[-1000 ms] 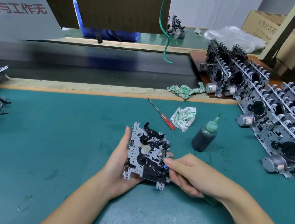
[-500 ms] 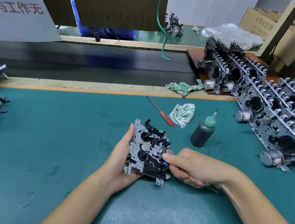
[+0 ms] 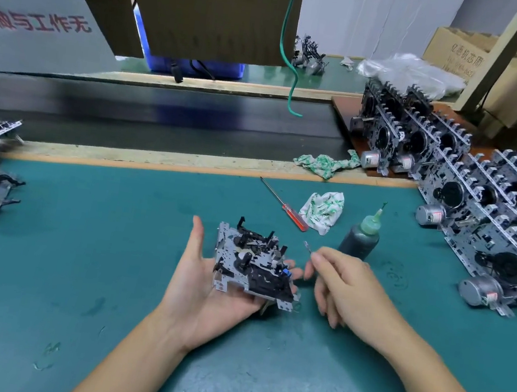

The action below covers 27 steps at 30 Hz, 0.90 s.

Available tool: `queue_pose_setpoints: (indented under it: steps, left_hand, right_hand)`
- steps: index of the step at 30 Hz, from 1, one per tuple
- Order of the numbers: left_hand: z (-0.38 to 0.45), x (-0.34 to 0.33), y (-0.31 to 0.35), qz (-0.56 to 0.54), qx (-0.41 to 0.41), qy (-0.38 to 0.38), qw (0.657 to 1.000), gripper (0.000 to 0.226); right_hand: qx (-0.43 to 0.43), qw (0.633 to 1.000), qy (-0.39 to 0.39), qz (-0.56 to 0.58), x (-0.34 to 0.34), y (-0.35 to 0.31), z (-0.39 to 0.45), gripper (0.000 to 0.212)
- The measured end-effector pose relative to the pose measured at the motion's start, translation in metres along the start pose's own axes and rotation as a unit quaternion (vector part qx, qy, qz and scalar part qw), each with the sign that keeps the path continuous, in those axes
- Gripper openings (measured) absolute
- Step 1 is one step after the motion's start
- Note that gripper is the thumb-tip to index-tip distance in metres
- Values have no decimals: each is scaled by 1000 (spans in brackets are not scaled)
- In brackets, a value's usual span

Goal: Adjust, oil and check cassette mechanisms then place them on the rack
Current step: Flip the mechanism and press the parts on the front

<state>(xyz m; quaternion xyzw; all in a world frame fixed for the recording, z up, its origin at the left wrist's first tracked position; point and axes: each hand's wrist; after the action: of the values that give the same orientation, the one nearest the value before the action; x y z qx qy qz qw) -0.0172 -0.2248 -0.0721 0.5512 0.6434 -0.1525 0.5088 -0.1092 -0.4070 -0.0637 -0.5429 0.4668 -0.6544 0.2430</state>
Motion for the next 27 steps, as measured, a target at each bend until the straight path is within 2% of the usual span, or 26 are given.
queue_pose_setpoints:
  steps: [3, 5, 6, 8, 9, 10, 12, 13, 15, 17, 19, 21, 24, 25, 27]
  left_hand:
    - [0, 1, 0, -8, 2, 0, 1000, 109]
    - [0, 3, 2, 11, -5, -1, 1000, 105]
    - [1, 4, 4, 23, -11, 0, 1000, 102]
    - [2, 7, 5, 34, -16, 2, 999, 94]
    - [2, 7, 5, 36, -15, -1, 999, 89]
    - [2, 7, 4, 41, -14, -6, 999, 82]
    - [2, 5, 1, 53, -8, -17, 998, 73]
    - [2, 5, 0, 54, -5, -20, 998, 71]
    - [2, 6, -1, 54, -4, -30, 998, 70]
    - [2, 7, -1, 49, -3, -38, 998, 69]
    - [2, 9, 0, 47, 0, -38, 998, 68]
    - [2, 9, -1, 45, 5, -38, 998, 68]
    - [2, 9, -1, 51, 5, -36, 998, 68]
    - [3, 9, 0, 58, 4, -36, 998, 68]
    - [3, 9, 0, 69, 3, -33, 997, 68]
  right_hand:
    - [61, 986, 60, -140, 1, 0, -1, 29]
    - [136, 955, 172, -198, 4, -3, -2, 26]
    - [175, 934, 248, -187, 6, -5, -3, 23]
    - [217, 894, 379, -97, 9, -11, -5, 10]
    - [208, 884, 416, -54, 9, -12, -5, 18]
    - [181, 887, 424, -21, 9, -10, -4, 35]
    - [66, 928, 368, 5, 11, -5, 1, 62]
    - [-4, 948, 318, 10, 11, -3, 4, 65]
    - [-91, 966, 240, -3, 12, 5, 7, 57]
    - [-91, 969, 228, 2, 13, 8, 10, 43]
    - [-47, 972, 219, 77, 13, 4, 9, 27]
    - [0, 963, 218, 156, 13, -3, 8, 15]
    - [29, 941, 204, 268, 15, -9, 5, 20]
    - [20, 924, 184, 334, 15, -11, 4, 22]
    - [-16, 857, 140, 495, 13, -15, 4, 25]
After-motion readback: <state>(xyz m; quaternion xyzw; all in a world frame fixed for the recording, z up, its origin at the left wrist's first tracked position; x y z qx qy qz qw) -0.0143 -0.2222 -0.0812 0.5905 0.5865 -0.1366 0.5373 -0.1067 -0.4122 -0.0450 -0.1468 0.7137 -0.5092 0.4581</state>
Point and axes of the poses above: each hand's wrist, its own z-axis towards the middle knuckle, its own x-axis out of the back of the hand, y = z × x, and after that the axes turned 5 degrees about y, right-handed
